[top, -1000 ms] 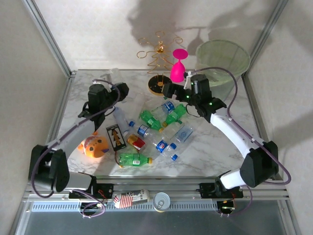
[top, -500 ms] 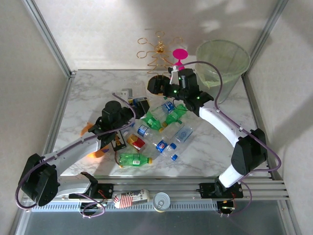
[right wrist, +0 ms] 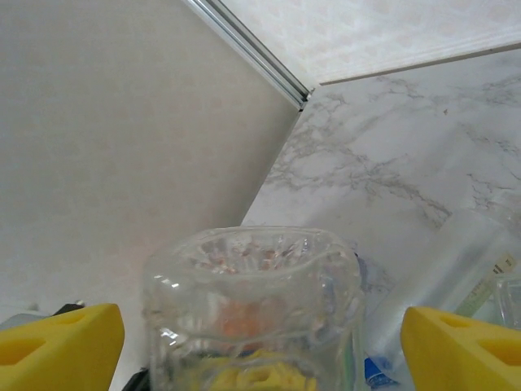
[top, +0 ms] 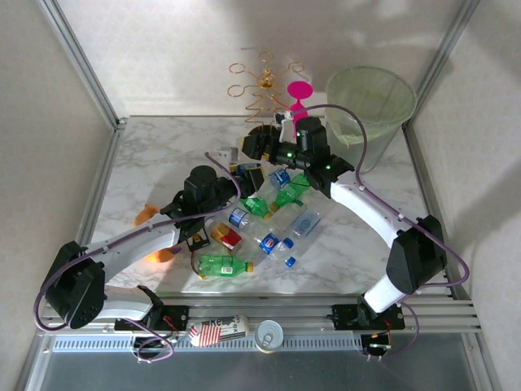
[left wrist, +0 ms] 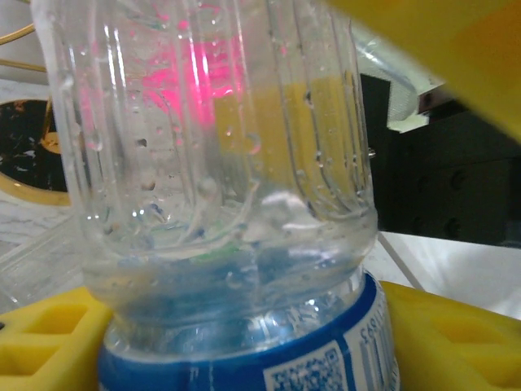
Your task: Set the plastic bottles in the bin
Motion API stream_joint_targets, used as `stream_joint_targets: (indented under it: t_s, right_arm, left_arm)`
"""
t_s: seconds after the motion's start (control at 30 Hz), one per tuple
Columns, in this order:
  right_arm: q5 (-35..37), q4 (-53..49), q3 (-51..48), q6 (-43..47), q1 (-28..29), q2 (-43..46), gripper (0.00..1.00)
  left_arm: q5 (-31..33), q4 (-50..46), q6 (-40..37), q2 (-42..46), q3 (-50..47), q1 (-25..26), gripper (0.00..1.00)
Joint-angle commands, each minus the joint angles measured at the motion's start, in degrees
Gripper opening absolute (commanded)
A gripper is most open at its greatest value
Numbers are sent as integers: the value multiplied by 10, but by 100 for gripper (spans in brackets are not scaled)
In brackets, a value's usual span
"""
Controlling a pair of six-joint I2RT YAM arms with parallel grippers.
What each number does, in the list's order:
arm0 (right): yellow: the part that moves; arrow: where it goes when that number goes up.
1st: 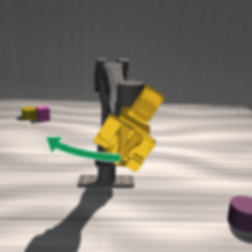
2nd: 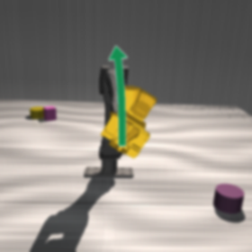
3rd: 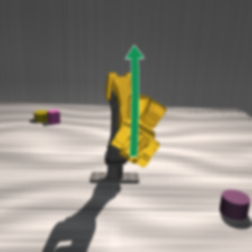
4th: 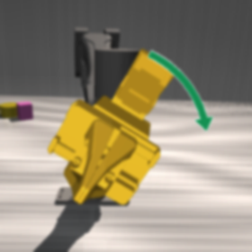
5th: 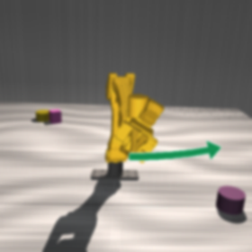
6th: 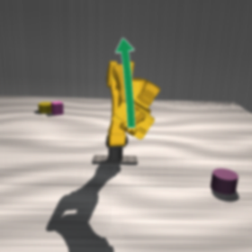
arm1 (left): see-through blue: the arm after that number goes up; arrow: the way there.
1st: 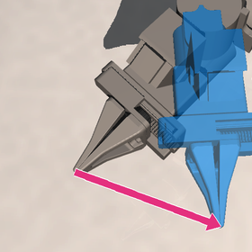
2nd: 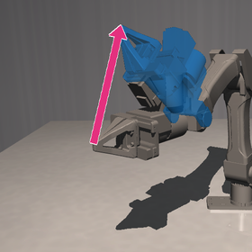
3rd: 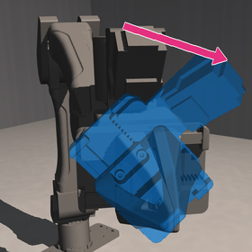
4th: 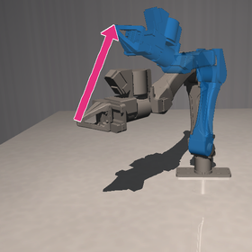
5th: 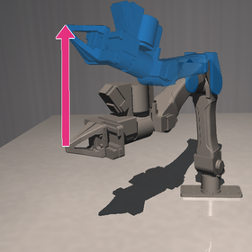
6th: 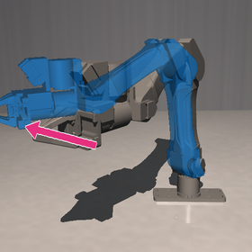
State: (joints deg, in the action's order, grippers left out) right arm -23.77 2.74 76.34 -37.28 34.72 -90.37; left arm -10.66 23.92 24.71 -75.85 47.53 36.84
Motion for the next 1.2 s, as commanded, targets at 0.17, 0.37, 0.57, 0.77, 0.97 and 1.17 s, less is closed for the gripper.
stream_joint_targets:
  t_s: [0.17,0.37,0.57,0.77,0.97,1.17]
  right_arm:
    - [-9,20,-4,-1,4,2,81]
    - [-9,20,-6,0,4,4,72]
    - [-2,22,-14,1,4,11,56]
    - [21,18,-23,4,4,25,53]
    - [79,-31,-15,20,-3,30,54]
    - [103,-69,-17,32,-50,51,54]
  left_arm:
    - [-12,18,-10,12,11,16,60]
    - [-18,28,-8,15,8,18,61]
    - [-16,32,-5,14,7,18,65]
    - [-3,34,3,19,3,18,85]
    - [28,29,10,27,-5,17,100]
    - [130,2,40,43,-23,5,100]
